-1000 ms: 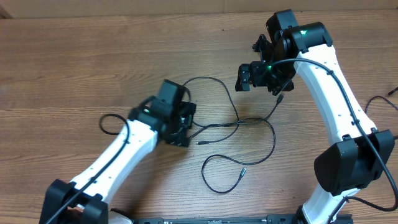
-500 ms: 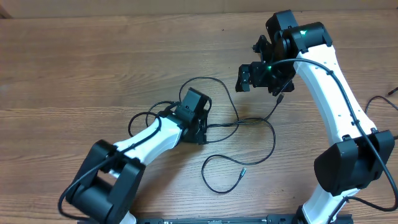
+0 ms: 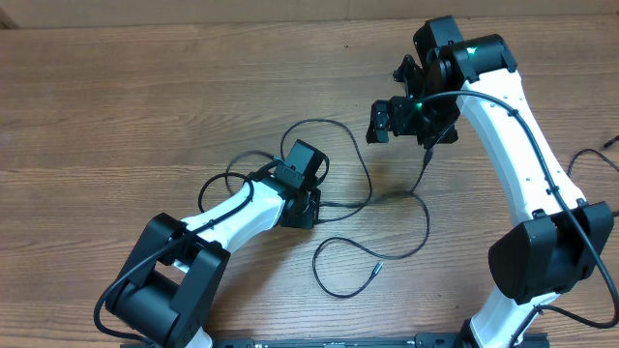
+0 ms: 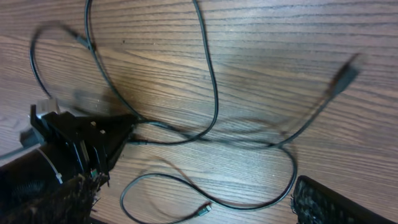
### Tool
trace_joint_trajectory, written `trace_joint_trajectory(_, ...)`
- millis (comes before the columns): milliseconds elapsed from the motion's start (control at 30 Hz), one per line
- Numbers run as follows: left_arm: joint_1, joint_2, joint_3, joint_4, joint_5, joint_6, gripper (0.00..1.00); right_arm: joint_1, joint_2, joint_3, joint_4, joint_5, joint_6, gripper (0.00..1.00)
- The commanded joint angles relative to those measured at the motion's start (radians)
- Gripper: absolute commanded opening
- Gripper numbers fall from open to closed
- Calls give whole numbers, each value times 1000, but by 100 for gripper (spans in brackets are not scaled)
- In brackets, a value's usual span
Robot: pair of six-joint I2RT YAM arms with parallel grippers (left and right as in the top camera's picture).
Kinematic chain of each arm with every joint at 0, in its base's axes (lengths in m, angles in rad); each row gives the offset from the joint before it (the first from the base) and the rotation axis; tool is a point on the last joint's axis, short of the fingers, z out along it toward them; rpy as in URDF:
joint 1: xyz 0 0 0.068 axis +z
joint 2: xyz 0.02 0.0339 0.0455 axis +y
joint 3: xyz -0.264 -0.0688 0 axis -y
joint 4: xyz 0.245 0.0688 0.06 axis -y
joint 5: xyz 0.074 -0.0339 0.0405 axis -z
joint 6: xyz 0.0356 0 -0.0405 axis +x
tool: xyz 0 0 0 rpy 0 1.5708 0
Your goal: Untangle cables
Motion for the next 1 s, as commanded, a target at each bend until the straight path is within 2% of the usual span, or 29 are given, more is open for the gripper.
trace_joint_trajectory(0, -6, 44, -17, -21, -93, 108, 4, 3, -5, 3, -1, 7, 4, 100)
trace_joint_trajectory(233, 8, 21, -7, -10, -77, 187, 4, 3, -5, 3, -3, 7, 4, 100)
trace_joint_trajectory(433, 71, -120, 56, -11, -47, 397, 4, 3, -5, 3, -3, 7, 4, 100)
trace_joint_trajectory(700, 103, -348, 102, -9, -64, 603, 4, 3, -5, 3, 21, -1, 4, 100)
trace_joint_trajectory(900, 121, -454, 103, 10, -122, 821, 4, 3, -5, 2, 51, -175, -1, 100)
trace_joint_trajectory(967, 131, -476, 103, 15, -135, 855, 4, 3, -5, 2, 56, -194, -2, 100)
